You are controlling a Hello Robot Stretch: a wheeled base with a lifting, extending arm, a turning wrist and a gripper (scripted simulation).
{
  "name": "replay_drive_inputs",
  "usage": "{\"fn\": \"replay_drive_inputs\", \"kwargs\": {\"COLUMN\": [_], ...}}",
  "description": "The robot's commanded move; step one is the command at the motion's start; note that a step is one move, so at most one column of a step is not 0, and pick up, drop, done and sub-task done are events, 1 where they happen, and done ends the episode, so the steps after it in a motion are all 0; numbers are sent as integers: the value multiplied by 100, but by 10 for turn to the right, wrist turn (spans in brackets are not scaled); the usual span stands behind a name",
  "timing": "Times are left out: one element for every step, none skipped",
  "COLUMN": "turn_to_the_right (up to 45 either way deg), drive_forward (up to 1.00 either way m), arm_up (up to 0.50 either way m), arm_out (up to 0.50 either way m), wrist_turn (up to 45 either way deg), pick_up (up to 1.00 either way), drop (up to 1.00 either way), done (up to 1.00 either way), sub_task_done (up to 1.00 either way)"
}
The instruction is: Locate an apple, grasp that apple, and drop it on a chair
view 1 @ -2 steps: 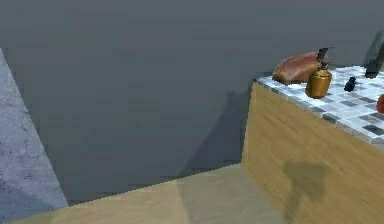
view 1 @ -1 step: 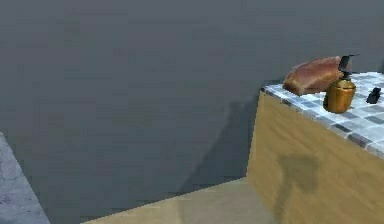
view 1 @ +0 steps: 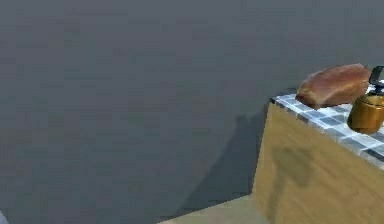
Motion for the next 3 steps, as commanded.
{"fn": "replay_drive_inputs", "kwargs": {"turn_to_the_right": [180,0,-270], "drive_forward": [0,45,0], "arm_up": [0,0,0], "arm_out": [0,0,0], "wrist_turn": [0,0,0], "pick_up": [0,0,0], "drop": [0,0,0], "done": [0,0,0], "sub_task_done": [0,0,0]}}
